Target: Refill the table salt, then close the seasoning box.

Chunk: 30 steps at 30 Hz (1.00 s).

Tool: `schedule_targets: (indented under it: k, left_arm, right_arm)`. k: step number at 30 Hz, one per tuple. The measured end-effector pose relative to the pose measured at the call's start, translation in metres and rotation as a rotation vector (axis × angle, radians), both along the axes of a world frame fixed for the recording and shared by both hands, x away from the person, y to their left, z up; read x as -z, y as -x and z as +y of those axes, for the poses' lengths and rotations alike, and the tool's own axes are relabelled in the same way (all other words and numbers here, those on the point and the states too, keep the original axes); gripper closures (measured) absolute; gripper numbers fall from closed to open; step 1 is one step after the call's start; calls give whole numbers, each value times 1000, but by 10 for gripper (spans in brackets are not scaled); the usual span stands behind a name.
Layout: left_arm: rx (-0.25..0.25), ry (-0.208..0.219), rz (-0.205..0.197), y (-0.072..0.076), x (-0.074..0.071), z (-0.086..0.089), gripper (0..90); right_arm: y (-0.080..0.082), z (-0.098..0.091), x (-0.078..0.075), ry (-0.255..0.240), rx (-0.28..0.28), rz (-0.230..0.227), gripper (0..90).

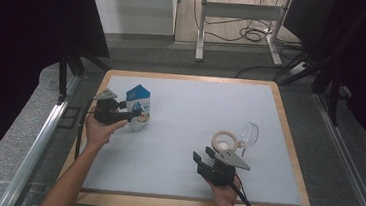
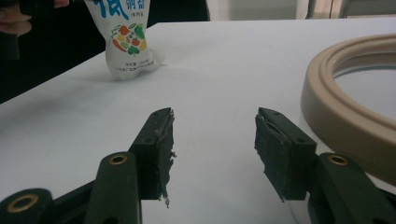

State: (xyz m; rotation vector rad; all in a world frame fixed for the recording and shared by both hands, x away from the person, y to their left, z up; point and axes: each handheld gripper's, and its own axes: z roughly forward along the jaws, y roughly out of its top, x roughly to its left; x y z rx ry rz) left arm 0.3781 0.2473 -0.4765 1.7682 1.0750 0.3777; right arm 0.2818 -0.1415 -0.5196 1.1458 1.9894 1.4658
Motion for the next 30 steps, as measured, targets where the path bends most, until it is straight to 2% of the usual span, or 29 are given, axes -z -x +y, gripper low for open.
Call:
schedule_targets:
  k: [6,8,11,13,14,16,18,21,23,24,25,27,29,30]
  left_arm:
    - [1,-22,-9,17,11,0,309]
    - [-1,-22,-5,22,16,1,309]
    - [-1,-22,13,33,24,2,309]
    - [-6,-37,15,38,28,1,312]
    - [-6,-37,15,38,28,1,311]
    - [-8,-50,12,44,31,-1,312]
    - [0,-61,18,50,35,-4,310]
    - [14,-83,18,56,41,-9,311]
    - [23,-88,20,60,44,-12,313]
    - [23,-88,20,60,44,-12,314]
    - [31,-85,22,62,46,-13,315]
    - [35,-86,20,63,47,-14,318]
    - [41,-110,24,65,49,-18,321]
    - [41,-110,24,65,49,-18,320]
  right_arm:
    - [1,-9,-5,-9,-17,2,510]
    - [3,-14,-6,-1,-26,-6,550]
    - [6,-17,-7,-22,-65,18,617]
    - [10,-18,-8,-18,-91,16,672]
    - [10,-18,-8,-18,-91,16,672]
    - [17,-23,-14,-23,-112,-10,777]
    - [20,-26,-17,-26,-113,-24,800]
    - [28,-39,-29,-17,-119,-84,882]
    - [32,-54,-37,-8,-104,-104,896]
    - [32,-54,-37,-8,-104,-104,896]
    - [35,-68,-42,-7,-83,-114,898]
    - [36,-79,-44,-8,-61,-117,898]
    - [36,-91,-46,-20,-37,-119,898]
    - [36,-91,-46,-20,-37,-119,898]
